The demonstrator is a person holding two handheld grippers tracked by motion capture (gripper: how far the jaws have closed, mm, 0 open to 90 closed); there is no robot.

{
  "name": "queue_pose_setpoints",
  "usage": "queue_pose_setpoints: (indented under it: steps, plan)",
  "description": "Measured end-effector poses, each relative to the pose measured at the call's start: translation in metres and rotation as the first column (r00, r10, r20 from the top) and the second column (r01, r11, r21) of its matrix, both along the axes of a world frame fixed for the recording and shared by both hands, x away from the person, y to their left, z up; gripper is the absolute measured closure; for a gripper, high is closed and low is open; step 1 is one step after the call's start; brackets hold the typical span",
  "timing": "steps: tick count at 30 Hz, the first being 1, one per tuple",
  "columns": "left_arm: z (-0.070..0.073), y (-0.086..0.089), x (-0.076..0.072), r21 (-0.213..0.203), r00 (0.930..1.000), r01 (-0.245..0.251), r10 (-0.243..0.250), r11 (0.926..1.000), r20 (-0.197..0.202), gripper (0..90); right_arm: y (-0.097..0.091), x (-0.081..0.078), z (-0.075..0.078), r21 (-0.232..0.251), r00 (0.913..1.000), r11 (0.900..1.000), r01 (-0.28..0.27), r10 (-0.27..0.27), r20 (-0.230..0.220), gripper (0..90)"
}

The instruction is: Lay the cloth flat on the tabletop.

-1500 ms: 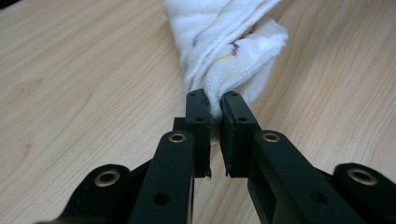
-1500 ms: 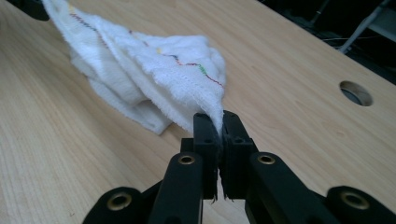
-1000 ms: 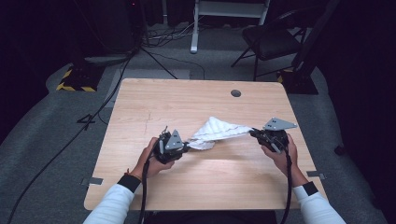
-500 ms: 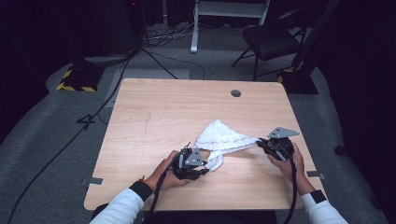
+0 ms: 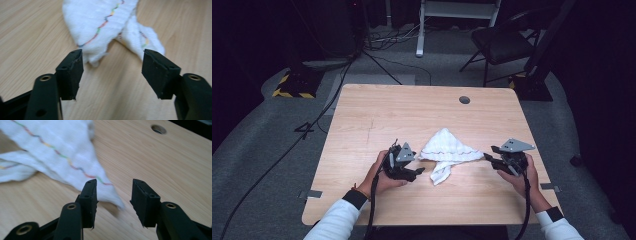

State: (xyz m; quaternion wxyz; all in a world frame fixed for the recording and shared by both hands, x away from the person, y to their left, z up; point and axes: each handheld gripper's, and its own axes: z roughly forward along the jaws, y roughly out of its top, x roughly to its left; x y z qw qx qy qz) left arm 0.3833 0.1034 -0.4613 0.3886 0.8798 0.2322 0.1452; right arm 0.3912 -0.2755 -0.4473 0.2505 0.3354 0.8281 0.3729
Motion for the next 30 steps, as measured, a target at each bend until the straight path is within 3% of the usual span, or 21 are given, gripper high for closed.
queue_pose_setpoints:
  steps: [4,6,8,11,15,17,19,20,23,25,30]
  plan:
    - [-0.004,0.0,0.01,-0.002,0.9997,-0.024,0.024,0.9997,-0.011,30.2,0.025,-0.013,0.002,-0.024,0.9952,0.9964,-0.081,0.082,0.053,59.3]
    - [-0.007,-0.004,0.013,0.032,0.9997,-0.022,0.022,0.9992,-0.011,30.3,0.039,-0.021,0.001,-0.023,0.987,0.9883,-0.15,0.152,0.053,59.5]
    - [-0.009,-0.007,0.017,0.036,0.9996,-0.021,0.022,0.9991,-0.02,31.4,0.054,-0.028,-0.001,-0.038,0.9752,0.9759,-0.215,0.217,0.045,59.3]
    - [-0.009,-0.008,0.024,0.031,0.9993,-0.027,0.027,0.9992,-0.027,35.2,0.075,-0.036,-0.007,-0.04,0.9511,0.9506,-0.308,0.309,0.018,59.3]
    - [-0.011,-0.012,0.032,0.032,0.9996,-0.008,0.009,0.9995,-0.029,47.9,0.102,-0.044,-0.018,-0.055,0.9058,0.9041,-0.424,0.423,-0.028,57.9]
    - [-0.013,-0.014,0.035,0.055,0.999,0.022,-0.02,0.9982,-0.041,54.1,0.115,-0.047,-0.024,-0.065,0.8822,0.8799,-0.471,0.468,-0.052,57.0]
    - [-0.014,-0.016,0.039,0.06,0.9969,0.052,-0.049,0.9968,-0.061,62.6,0.126,-0.049,-0.03,-0.086,0.8654,0.8612,-0.501,0.497,-0.064,56.2]
    - [-0.014,-0.017,0.04,0.059,0.9968,0.058,-0.054,0.9966,-0.059,65.9,0.131,-0.049,-0.032,-0.083,0.8621,0.8583,-0.506,0.501,-0.073,55.4]
    - [-0.013,-0.018,0.043,0.065,0.9963,0.071,-0.068,0.9954,-0.054,75.2,0.14,-0.046,-0.039,-0.112,0.8707,0.8637,-0.491,0.484,-0.086,53.9]
    - [-0.013,-0.018,0.043,0.08,0.9962,0.076,-0.073,0.9938,-0.049,78.8,0.143,-0.043,-0.044,-0.134,0.8833,0.8734,-0.468,0.459,-0.096,57.2]
    - [-0.007,-0.01,0.043,0.06,0.9988,0.047,-0.046,0.9971,-0.02,82.4,0.139,-0.037,-0.044,-0.157,0.9085,0.8949,-0.418,0.409,-0.085,78.5]
